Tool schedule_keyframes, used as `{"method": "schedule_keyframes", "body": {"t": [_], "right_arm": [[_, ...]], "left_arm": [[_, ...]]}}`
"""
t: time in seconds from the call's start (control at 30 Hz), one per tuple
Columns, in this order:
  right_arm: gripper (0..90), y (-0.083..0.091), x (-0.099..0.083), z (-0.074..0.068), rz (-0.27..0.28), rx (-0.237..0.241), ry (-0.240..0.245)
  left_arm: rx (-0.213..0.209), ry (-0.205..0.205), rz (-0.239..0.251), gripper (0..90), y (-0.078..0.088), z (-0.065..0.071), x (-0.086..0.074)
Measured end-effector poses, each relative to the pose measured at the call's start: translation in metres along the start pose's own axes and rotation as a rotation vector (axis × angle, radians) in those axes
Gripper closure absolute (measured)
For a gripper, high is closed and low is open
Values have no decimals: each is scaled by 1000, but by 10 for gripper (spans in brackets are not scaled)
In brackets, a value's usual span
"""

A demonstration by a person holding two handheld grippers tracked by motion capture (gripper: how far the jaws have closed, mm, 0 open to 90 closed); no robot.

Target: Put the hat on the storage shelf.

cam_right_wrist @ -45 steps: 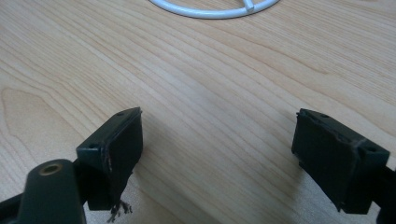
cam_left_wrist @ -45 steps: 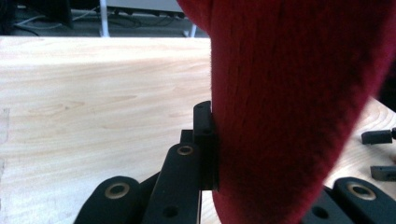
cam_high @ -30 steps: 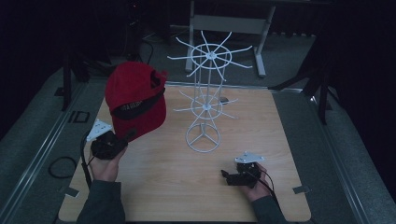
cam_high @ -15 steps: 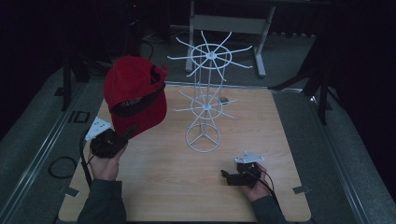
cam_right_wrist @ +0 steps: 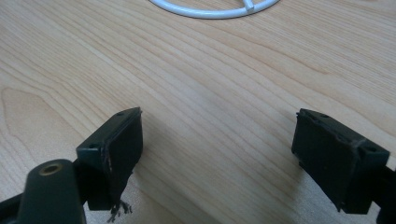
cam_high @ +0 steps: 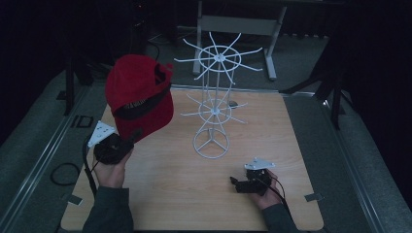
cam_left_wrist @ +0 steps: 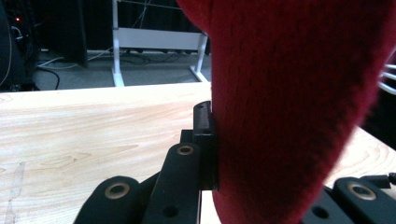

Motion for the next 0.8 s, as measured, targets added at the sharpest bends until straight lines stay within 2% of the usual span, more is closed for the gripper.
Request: {"method": "schedule_keyframes", "body": {"t": [0.37, 0.67, 0.8], "right_arm": [[163, 0, 0, 0, 1, 0, 0], [163, 0, 0, 0, -1, 0, 0], [163, 0, 0, 0, 0, 0, 0]], "left_arm": [[8, 11, 30, 856, 4, 2, 7], [31, 11, 58, 856, 5, 4, 18], [32, 23, 77, 856, 7, 5, 24]]}}
Point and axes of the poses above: each handheld gripper's, and its own axes: y roughly backward along the jaws, x roughly out of its top, z roughly to its right, the point moved 10 cm from there along -y, roughly forward along the jaws, and after that the axes turned 13 degrees about x, right-handed, at the moved point
